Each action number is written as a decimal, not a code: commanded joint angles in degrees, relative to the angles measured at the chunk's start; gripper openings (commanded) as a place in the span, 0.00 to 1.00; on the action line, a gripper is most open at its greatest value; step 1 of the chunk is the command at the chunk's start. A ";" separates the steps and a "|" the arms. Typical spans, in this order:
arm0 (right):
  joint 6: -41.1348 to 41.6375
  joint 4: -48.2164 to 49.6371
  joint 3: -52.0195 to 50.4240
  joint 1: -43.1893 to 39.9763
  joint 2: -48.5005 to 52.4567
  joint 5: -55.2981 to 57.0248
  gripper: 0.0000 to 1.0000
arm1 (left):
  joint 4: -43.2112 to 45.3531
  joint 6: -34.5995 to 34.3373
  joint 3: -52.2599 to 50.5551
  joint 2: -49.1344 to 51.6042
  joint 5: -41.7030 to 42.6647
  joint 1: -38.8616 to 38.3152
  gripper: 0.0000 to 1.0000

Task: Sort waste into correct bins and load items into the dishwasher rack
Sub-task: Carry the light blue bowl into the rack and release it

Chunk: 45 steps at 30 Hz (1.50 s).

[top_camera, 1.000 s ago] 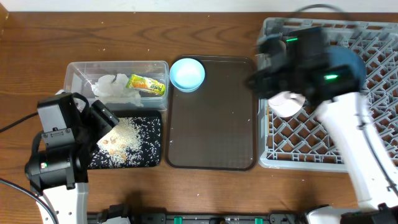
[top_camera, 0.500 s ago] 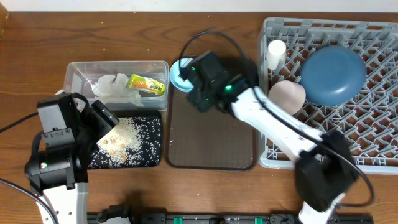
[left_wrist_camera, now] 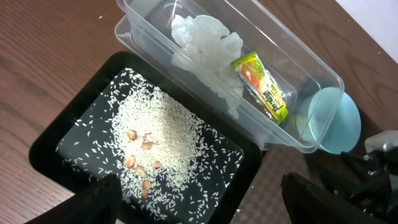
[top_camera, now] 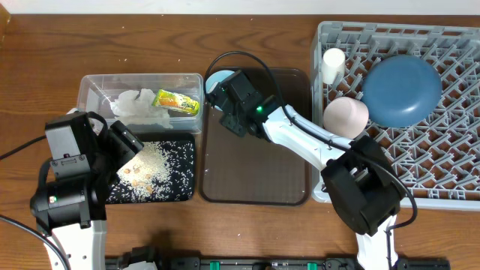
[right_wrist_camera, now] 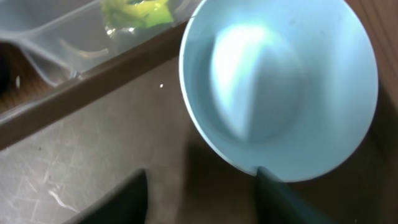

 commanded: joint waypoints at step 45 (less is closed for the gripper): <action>-9.33 4.68 0.04 -0.96 3.63 -6.71 0.16 | -0.20 0.28 0.61 0.11 -0.70 0.24 0.85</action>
